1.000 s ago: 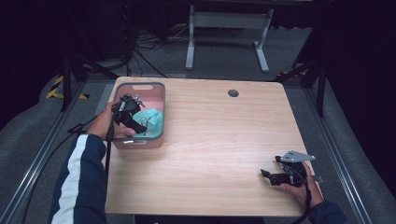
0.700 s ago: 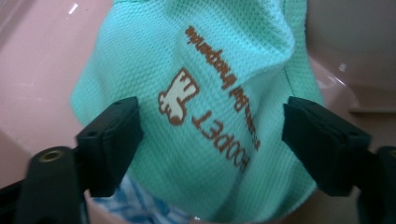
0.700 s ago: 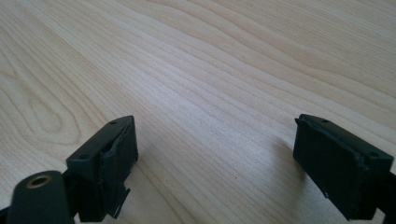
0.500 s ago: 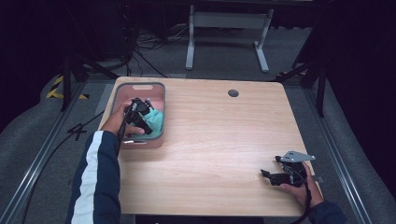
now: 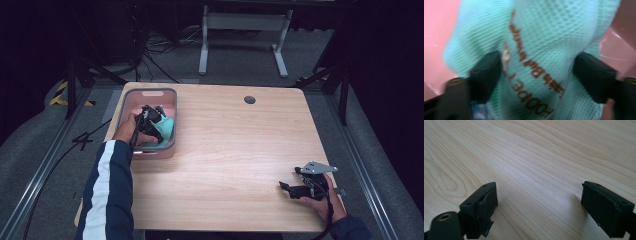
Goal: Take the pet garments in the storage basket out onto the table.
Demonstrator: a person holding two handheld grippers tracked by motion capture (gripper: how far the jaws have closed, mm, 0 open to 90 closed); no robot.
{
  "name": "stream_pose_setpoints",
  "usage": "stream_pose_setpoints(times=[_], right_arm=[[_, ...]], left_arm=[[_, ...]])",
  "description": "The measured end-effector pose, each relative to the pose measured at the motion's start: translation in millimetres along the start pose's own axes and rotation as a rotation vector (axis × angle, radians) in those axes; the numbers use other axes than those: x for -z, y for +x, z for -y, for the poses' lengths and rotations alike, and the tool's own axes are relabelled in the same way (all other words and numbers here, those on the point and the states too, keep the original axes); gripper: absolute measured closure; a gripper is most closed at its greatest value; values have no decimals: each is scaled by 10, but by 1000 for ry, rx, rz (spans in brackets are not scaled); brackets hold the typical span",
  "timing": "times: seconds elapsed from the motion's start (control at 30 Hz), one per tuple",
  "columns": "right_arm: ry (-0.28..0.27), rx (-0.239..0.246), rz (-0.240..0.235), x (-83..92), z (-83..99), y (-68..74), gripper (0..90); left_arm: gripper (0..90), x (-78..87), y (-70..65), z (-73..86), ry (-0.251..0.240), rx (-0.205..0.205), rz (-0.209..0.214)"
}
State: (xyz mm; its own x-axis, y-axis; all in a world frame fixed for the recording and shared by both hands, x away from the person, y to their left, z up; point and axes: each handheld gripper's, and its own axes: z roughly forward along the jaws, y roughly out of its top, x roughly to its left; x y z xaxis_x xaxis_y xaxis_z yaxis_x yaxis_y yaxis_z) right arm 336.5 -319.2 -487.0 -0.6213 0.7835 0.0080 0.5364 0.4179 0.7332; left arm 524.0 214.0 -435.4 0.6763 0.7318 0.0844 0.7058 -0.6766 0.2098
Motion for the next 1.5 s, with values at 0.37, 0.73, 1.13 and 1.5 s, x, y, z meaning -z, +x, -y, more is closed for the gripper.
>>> stream_pose_setpoints(times=[0.37, 0.73, 1.13, 1.5], right_arm=[[0, 0, 0, 0, 0, 0, 143], [0, 0, -1, 0, 0, -1, 143], [0, -1, -1, 0, -1, 0, 143], [0, -1, 0, 0, 0, 0, 143]], left_arm=[[646, 40, -25, 17, -7, -26, -116], [698, 409, 17, 192, -161, 22, -158], [699, 853, 21, 411, -328, 58, -147], [702, 1203, -261, 391, -434, -33, -136]])
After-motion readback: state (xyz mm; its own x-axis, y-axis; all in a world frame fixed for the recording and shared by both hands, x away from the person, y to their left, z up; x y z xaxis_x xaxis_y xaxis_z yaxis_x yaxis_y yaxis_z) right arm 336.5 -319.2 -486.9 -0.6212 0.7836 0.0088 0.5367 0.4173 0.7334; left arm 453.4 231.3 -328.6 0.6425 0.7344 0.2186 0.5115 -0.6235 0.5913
